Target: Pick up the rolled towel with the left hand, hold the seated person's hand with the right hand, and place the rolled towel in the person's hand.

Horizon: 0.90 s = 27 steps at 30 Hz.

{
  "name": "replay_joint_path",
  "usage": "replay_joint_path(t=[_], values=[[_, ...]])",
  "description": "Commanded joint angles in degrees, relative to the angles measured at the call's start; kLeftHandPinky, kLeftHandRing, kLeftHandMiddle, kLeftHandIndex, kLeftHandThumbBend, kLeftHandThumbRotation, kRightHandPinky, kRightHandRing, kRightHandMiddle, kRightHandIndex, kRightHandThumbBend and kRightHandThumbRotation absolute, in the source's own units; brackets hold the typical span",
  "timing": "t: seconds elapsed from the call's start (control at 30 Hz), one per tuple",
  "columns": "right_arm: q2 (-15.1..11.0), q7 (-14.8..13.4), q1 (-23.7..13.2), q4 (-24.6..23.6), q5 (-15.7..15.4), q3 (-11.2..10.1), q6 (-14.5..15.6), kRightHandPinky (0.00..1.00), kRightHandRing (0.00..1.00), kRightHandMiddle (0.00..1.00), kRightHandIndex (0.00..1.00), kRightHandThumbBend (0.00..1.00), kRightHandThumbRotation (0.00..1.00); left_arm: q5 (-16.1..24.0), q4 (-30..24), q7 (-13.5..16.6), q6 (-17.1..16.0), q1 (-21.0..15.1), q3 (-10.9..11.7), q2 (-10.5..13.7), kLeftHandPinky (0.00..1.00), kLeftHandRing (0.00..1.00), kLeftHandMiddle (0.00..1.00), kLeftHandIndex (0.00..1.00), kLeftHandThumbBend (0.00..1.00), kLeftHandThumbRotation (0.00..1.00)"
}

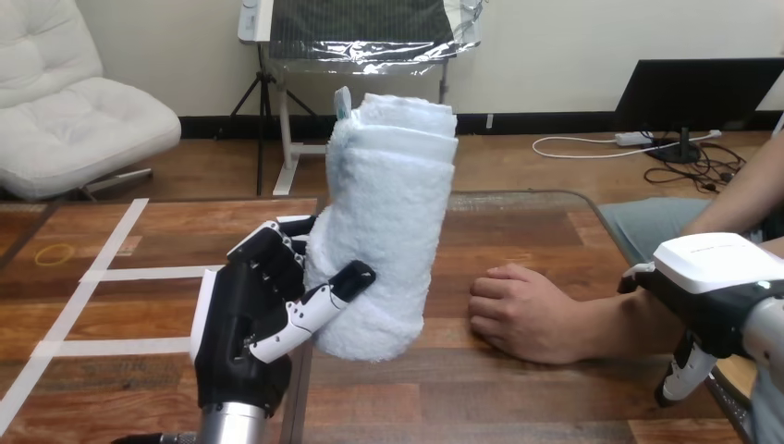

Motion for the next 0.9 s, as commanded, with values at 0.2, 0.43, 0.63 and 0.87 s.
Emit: replay_joint_path(t=[0.2, 0.43, 0.63, 0.87], values=[[-1.2, -2.4, -6.1, 6.1, -1.5, 2.6, 0.3, 0.94, 0.96, 0.93, 0.87, 0.81, 0.15, -0.8, -0.8, -0.8, -1.3, -5.7, 1.0, -1.3, 0.33, 0.39, 0.44, 0.51, 0.67, 0.0], [-1.0, -2.4, -7.2, 7.5, -1.8, 3.7, 0.5, 0.97, 0.97, 0.94, 0.88, 0.78, 0.15, -1.0, -1.2, -1.2, -0.9, -5.9, 1.1, -1.4, 0.33, 0.38, 0.44, 0.51, 0.67, 0.0], [-0.6, -3.0, -8.0, 8.9, -1.8, 4.5, 0.5, 0.98, 0.97, 0.94, 0.88, 0.77, 0.16, -1.6, -1.8, -1.9, -0.3, -6.0, 1.0, -1.3, 0.33, 0.38, 0.44, 0.51, 0.67, 0.0], [-0.4, -3.8, -9.2, 11.1, -2.5, 6.2, 0.4, 1.0, 0.97, 0.94, 0.89, 0.77, 0.17, -1.8, -2.7, -1.9, 0.2, -5.9, 1.1, -1.5, 0.33, 0.38, 0.44, 0.51, 0.67, 0.0]])
